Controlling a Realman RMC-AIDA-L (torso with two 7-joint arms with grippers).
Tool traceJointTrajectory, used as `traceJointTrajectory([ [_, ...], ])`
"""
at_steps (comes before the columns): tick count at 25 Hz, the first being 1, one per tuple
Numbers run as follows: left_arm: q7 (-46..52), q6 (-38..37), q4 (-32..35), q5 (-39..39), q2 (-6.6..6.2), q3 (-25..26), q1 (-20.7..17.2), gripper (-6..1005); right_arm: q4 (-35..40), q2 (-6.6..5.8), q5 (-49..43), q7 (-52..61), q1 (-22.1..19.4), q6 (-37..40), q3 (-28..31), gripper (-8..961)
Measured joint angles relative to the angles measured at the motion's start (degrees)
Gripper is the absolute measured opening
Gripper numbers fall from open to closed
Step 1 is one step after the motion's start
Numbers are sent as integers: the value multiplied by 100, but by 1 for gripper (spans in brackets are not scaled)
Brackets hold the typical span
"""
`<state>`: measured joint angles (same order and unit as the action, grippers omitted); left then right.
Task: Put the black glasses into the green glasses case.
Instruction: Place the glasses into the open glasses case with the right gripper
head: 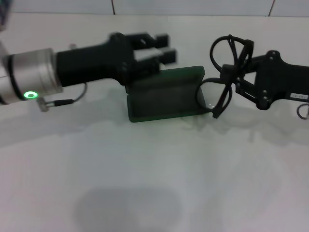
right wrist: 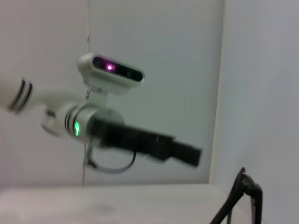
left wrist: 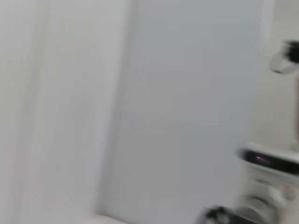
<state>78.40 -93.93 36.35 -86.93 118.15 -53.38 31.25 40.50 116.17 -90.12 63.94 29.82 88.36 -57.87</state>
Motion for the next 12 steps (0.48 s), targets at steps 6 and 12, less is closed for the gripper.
traceJointTrajectory([
  [6,-69,594,-25,-9,68,551,-234,471,1365,3,595,-419,-657,-1387,-1565,95],
  [12,-195,958,-109,29,144,1015,-335,471,2976,-21,92,-464,-1245,-3684,-3546,95],
])
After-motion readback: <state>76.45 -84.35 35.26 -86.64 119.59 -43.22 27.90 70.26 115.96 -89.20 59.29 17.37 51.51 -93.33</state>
